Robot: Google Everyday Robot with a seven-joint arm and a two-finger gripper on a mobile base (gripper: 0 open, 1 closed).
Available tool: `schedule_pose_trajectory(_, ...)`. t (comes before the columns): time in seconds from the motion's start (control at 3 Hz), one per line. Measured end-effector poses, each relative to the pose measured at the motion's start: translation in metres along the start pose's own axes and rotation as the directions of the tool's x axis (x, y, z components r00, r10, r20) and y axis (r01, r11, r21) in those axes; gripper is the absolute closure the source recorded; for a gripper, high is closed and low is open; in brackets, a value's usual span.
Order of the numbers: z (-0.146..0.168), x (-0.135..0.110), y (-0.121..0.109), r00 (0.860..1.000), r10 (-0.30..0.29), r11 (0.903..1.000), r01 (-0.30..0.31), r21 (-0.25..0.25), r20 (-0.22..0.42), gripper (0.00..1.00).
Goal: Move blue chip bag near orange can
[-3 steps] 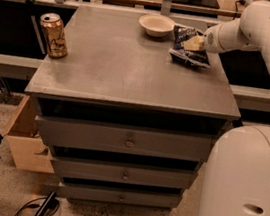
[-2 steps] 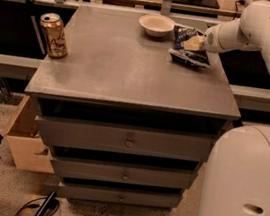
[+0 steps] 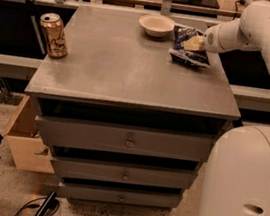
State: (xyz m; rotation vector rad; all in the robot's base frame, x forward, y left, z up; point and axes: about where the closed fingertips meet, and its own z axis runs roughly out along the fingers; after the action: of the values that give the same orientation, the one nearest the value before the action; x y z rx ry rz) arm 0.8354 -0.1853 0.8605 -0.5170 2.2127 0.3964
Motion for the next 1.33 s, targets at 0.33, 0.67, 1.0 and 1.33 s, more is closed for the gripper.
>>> schedule_pose_trajectory(0.33,0.0,0.0,0.0,1.0,0.0,1.0,0.0,0.0,0.0,1.0)
schedule_pose_trajectory(0.67,-0.0001,-0.0001,0.0,1.0,0.0,1.0,0.0,0.0,0.0,1.0)
schedule_pose_trajectory(1.0,-0.0002,-0.0002,0.0,1.0,0.0,1.0,0.0,0.0,0.0,1.0)
schedule_pose_trajectory(1.33,-0.0016,-0.0022,0.0003,1.0,-0.005,1.0,0.004,0.006,0.005,1.0)
